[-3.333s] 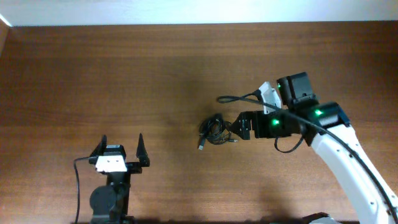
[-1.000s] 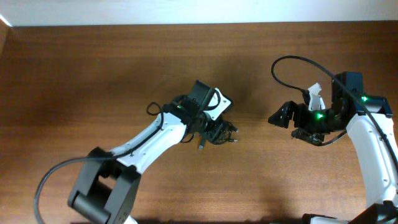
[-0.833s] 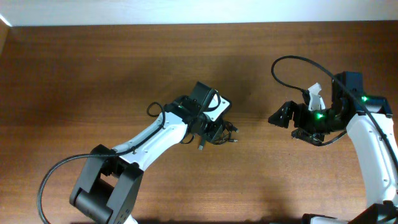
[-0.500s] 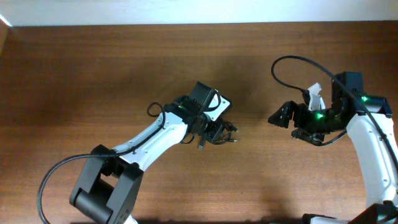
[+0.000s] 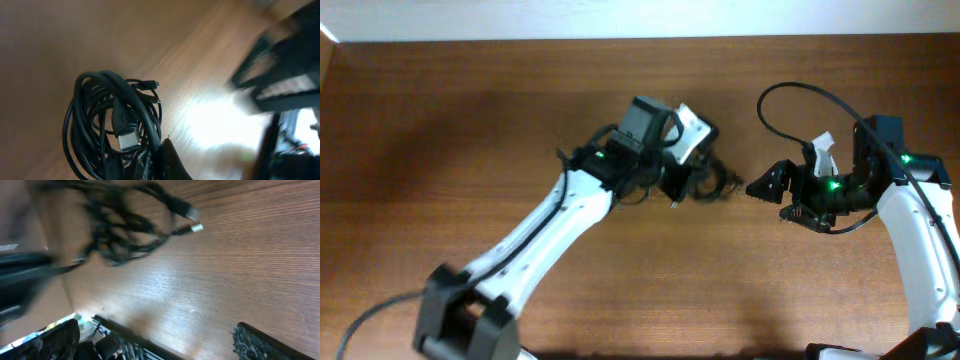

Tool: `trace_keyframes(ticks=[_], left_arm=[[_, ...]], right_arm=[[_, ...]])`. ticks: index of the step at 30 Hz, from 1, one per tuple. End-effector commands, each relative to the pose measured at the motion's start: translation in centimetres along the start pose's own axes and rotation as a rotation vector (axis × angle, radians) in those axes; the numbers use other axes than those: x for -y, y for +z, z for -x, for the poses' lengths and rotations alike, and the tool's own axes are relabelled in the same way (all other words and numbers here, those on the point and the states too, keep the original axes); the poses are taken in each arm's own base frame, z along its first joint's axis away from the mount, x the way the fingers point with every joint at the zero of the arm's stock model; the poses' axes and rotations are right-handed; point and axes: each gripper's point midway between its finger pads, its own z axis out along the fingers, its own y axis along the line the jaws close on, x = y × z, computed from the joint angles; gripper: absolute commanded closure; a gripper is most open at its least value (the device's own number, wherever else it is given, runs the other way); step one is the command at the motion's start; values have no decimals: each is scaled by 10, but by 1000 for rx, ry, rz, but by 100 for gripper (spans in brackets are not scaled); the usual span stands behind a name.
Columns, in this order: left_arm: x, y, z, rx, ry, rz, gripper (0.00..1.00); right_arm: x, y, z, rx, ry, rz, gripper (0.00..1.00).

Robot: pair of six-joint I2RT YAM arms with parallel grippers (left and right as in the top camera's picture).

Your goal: Untangle cables

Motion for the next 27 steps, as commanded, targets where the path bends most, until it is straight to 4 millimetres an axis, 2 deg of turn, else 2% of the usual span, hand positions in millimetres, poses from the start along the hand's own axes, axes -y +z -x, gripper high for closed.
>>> trace_keyframes(ticks=[1,5,9,14,17,22,27], left_arm=[[38,-44,39,127,53,-67,100],[48,-57,45,154,5,-87,100],[56,-57,44,151,4,-133,100],[58,-58,44,142,-95,-157,100],[73,-60,43,128,-111,-242,100],[89,-65,42,118,-101,-337,100],[90,-65,41,117,-100,-345,100]], right_arm=[[-11,-5,3,8,-14,41,2],[-21,-4,-1,-9,-15,98,2],[-39,-2,-7,-39,-34,174,2],[-48,1,-7,-44,-70,201,2],[-52,3,-2,-26,-90,208,2],[-47,12,11,27,-122,123,2],[-19,20,19,75,-90,-93,2]])
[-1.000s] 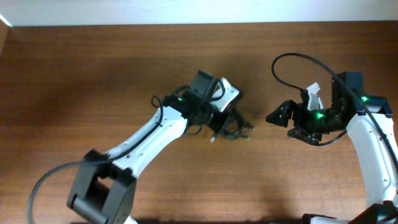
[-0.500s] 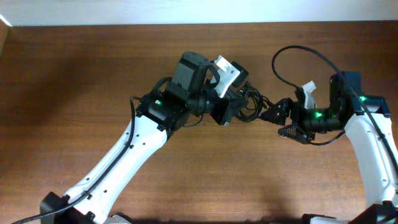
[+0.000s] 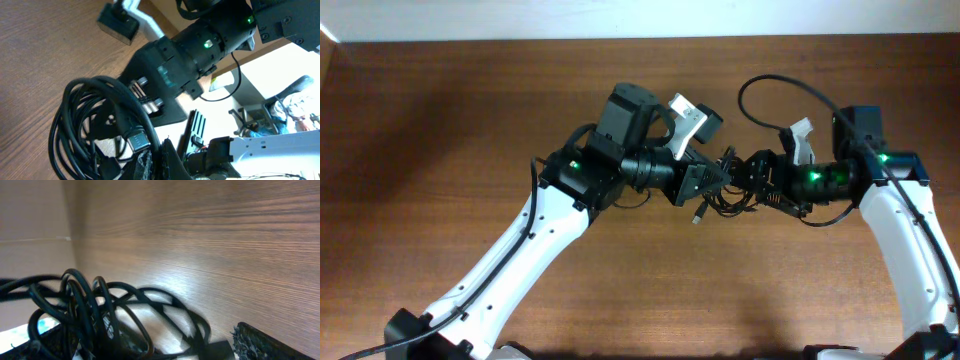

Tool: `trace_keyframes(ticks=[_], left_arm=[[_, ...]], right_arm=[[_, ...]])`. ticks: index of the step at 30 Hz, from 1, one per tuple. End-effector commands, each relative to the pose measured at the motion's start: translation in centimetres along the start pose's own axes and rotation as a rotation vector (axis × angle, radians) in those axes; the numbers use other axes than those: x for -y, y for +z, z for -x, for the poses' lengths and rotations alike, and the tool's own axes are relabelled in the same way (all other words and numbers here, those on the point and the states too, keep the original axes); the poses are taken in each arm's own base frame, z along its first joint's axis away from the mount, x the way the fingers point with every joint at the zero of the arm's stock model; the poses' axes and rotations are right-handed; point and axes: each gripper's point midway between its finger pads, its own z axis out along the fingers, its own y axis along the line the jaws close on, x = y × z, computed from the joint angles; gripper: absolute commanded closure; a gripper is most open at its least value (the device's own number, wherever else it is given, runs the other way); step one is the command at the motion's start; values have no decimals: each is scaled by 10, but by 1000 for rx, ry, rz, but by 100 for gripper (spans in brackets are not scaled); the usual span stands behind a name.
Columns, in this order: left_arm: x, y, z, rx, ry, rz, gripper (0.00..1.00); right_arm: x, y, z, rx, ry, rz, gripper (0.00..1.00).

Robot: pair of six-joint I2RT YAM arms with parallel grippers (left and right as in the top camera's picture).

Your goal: Untangle cables

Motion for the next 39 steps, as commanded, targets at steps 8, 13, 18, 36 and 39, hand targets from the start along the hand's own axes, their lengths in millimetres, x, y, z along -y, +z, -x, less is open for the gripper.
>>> trace_keyframes(ticks=[8,13,18,36,39], left_arm=[[4,-8,8,25,2,-11,100],[12,-14,14,41,21,-72,100],[-40,-30,7,43,-85,146,100],[-134,-80,-36,-38,-251,736,100],[-125,-72,-33,-29,-267,673,100]], right_arm=[[54,-9,10,88,79,-377,2],[80,-22,11,128,133,-538,2],[89,-28,10,141,162,-592,2],[79,-19,7,117,165,-517,2],[78,-19,8,119,164,-514,2]])
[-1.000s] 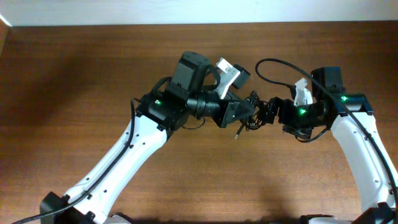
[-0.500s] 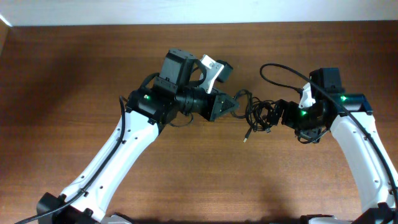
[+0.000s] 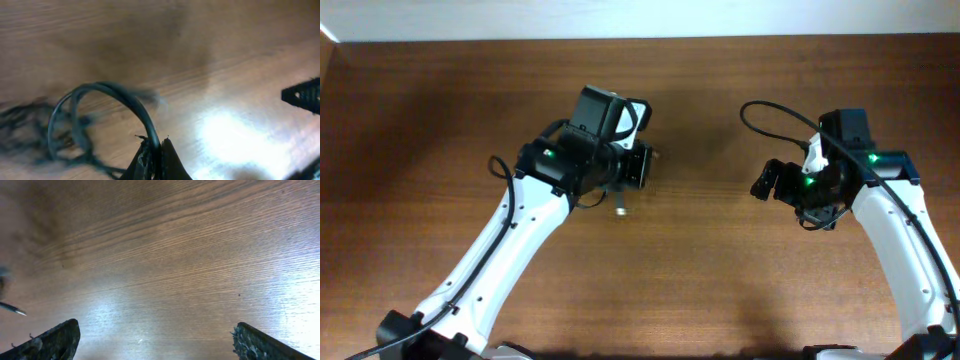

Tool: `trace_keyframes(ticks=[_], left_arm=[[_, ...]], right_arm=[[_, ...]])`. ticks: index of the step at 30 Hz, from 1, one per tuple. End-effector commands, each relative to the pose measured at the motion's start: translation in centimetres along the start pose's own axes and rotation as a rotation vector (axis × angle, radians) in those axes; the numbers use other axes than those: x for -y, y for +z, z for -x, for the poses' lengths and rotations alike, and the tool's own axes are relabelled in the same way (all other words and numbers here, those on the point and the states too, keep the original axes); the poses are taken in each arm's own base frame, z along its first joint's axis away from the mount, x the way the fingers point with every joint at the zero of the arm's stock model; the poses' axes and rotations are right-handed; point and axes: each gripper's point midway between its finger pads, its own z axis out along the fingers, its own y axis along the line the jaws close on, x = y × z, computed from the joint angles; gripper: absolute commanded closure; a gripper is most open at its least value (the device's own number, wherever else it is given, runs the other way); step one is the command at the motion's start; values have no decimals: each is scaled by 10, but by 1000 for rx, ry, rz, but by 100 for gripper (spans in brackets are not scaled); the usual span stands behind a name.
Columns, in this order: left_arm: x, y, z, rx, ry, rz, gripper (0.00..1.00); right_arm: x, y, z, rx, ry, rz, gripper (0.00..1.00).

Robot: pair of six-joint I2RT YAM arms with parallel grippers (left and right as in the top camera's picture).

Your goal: Untangle cables

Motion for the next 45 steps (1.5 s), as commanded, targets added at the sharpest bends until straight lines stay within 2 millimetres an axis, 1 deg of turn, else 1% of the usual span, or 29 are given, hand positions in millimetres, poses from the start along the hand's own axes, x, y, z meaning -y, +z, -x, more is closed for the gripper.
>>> trace_keyframes(ticks=[1,2,3,4,5,7,9,10,13,16,19,21,23,26,30,32,35,37,38,39,41,43,45], left_arm=[[17,-8,8,29,-8,-86,100],[35,-11,10,28,10,-189,100],[46,-13,11,31,34,-250,100],[63,-18,13,42,80,-348,100],[75,-23,15,53,106,-421,100],[89,-30,20,74,130,-502,100],[100,-37,20,73,147,-579,100],[105,-40,18,67,152,-612,100],[106,-41,18,64,152,-622,100],[107,-41,17,63,151,-625,100],[124,-49,14,58,184,-705,100],[137,-54,13,67,218,-758,100],[145,-56,13,74,235,-775,100],[150,-59,15,73,218,-799,100],[170,-83,14,85,287,-964,100],[173,-87,15,93,301,-987,100],[173,-87,16,79,268,-988,100],[177,-94,16,78,281,-1029,100],[177,-96,17,90,292,-1036,100],[173,-96,21,102,286,-1025,100],[166,-94,25,112,273,-1007,100],[147,-84,33,122,209,-920,100],[114,-65,37,110,98,-768,100]], right_arm=[[1,-2,4,16,7,-11,2],[-3,-2,2,5,6,13,2],[-7,-2,0,-5,6,37,2],[-13,-2,-1,-15,4,68,2],[-18,-3,-2,-22,2,96,2],[-22,-3,-1,-22,-1,119,2],[-22,-3,-1,-23,-1,119,2],[-22,-3,-1,-23,-1,119,2],[-29,-4,-3,-34,-4,157,2],[-45,-8,-5,-54,-22,251,2],[-55,-10,-6,-60,-36,300,2],[-59,-9,-7,-59,-53,304,2],[-64,-7,-9,-58,-75,302,2],[-61,-2,-9,-33,-102,237,2],[-56,3,-8,-14,-115,175,2],[-50,6,-5,-8,-111,143,2],[-40,14,-2,-9,-100,83,2],[-34,22,-2,-27,-92,54,2],[-29,29,-2,-46,-84,30,2],[-26,36,-4,-73,-75,18,2],[-23,42,-6,-97,-68,5,2],[-19,44,-8,-112,-59,-8,2],[-11,42,-7,-111,-43,-36,2]])
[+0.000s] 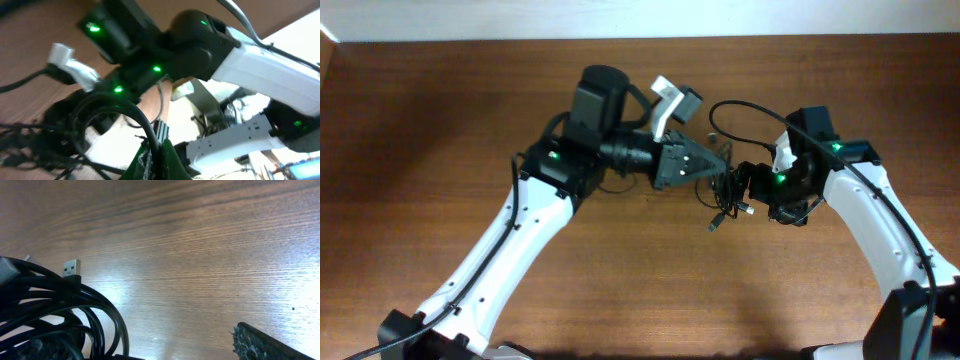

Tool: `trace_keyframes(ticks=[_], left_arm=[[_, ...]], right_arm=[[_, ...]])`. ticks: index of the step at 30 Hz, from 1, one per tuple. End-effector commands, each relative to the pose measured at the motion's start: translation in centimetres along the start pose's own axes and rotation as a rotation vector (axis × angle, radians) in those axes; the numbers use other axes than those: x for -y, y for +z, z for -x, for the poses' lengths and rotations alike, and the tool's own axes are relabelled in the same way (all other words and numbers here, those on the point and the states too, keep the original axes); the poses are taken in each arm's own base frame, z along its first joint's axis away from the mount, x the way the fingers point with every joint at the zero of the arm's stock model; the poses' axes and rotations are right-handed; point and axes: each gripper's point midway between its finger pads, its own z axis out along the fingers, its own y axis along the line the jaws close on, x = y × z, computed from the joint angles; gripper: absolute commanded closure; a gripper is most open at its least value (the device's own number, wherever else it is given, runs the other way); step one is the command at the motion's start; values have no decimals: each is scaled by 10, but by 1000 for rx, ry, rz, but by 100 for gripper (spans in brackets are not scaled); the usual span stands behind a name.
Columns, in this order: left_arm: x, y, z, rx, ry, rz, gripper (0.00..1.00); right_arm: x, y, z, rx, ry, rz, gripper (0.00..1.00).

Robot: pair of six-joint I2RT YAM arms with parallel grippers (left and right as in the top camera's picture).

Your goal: Untangle cables

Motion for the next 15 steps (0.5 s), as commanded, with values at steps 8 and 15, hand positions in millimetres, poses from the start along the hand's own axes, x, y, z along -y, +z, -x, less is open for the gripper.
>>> trace_keyframes(ticks=[8,15], left_arm=[[-112,-85,-30,45,-351,584,100],[-155,-127,-45,48,-369,942,100]], right_arm=[[36,-14,3,-35,146,2,2],[17,-28,0,-33,120,139,2]])
